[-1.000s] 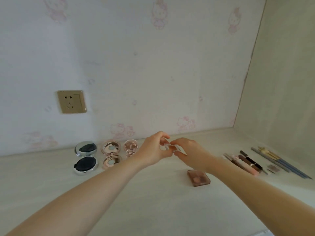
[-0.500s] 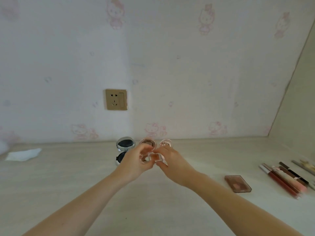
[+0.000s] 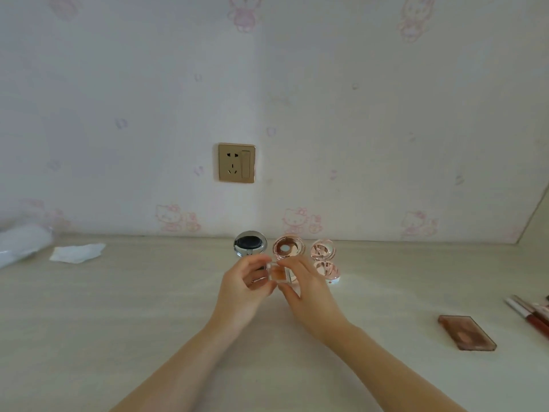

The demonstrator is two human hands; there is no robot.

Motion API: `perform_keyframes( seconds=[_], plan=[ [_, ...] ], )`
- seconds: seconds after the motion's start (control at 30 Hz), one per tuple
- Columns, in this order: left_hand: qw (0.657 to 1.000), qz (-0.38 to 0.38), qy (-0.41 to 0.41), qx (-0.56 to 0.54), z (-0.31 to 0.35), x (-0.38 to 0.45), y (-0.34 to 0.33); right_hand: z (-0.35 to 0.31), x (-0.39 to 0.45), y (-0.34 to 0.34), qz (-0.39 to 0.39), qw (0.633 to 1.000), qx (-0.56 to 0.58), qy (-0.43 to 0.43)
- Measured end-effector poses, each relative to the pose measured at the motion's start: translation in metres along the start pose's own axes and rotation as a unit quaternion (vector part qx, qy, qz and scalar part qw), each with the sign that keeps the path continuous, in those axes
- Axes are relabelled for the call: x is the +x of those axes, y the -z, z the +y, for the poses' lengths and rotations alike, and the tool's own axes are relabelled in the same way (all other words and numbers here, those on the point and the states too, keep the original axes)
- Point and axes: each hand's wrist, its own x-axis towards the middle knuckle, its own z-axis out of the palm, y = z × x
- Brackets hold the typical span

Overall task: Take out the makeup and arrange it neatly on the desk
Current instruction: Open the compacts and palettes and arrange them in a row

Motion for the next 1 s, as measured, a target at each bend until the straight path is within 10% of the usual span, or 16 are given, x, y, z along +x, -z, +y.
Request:
perform_keyframes(
  seconds=[1.0],
  plan=[
    [0.984,0.014,0.081,-0.159,-0.005,0.007,0.013,-0.006,0.009,-0.007,0.008,0.966,0.248,-0.072]
  ],
)
